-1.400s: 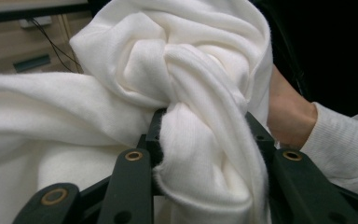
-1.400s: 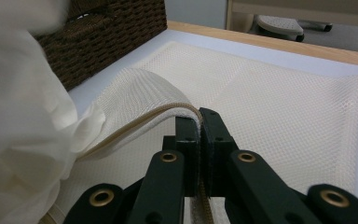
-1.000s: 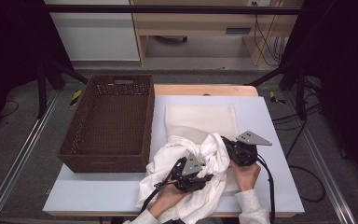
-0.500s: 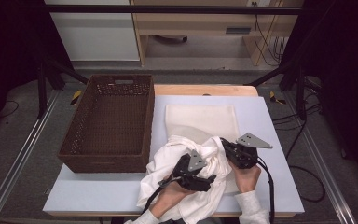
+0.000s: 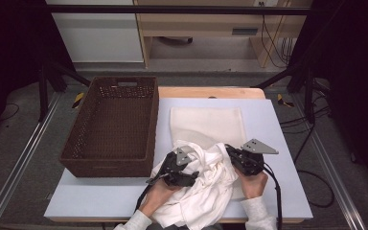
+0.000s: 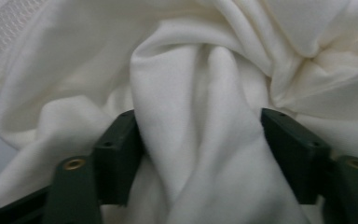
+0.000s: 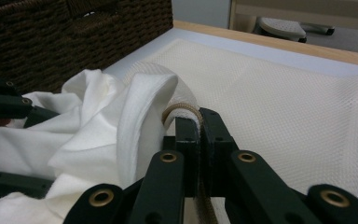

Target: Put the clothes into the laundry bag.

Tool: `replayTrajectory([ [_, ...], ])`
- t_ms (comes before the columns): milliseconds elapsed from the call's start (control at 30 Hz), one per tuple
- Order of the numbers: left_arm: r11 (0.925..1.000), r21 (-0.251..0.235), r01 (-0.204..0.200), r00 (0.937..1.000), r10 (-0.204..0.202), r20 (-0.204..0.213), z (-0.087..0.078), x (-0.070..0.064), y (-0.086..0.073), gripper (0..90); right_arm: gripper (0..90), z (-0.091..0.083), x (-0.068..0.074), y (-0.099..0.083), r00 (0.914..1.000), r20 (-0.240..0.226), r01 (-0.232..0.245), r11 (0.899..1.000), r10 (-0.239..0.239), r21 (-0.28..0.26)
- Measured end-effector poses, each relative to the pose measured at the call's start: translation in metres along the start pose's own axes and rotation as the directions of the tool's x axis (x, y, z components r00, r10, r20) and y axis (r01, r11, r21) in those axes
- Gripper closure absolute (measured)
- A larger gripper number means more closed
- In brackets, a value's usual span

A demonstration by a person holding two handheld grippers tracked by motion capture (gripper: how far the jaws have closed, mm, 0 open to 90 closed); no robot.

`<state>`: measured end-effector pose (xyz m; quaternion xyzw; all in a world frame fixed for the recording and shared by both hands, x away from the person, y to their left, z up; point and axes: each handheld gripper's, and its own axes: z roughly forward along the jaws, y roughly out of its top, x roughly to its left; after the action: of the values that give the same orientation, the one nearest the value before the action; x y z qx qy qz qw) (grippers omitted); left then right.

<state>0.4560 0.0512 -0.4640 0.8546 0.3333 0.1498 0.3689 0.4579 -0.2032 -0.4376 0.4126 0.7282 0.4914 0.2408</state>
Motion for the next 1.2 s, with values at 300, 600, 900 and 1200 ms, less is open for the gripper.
replayTrajectory([
  [300, 0.9808, -0.191, 0.040, 0.9984, -0.031, 0.048, -0.033, -0.004, -0.003, 80.6, 87.1, 0.000, -0.001, 0.000, 0.9998, 0.002, -0.019, 1.000, 0.019, -0.010],
  [600, 0.9405, -0.316, -0.125, 0.9793, 0.168, 0.113, -0.038, -0.066, 0.034, 79.8, 87.1, 0.001, -0.001, 0.001, 0.9996, -0.008, -0.028, 0.999, 0.028, -0.029],
  [900, 0.9854, -0.047, -0.163, 0.9861, 0.165, 0.021, 0.027, -0.056, 0.036, 78.5, 87.3, -0.007, -0.005, 0.002, 0.9990, -0.014, -0.043, 0.996, 0.042, -0.074],
  [1200, 0.9883, -0.116, -0.099, 0.9938, 0.105, 0.039, 0.004, -0.045, 0.035, 44.7, 87.2, -0.009, 0.002, 0.005, 0.9992, -0.037, -0.020, 0.997, 0.017, -0.077],
])
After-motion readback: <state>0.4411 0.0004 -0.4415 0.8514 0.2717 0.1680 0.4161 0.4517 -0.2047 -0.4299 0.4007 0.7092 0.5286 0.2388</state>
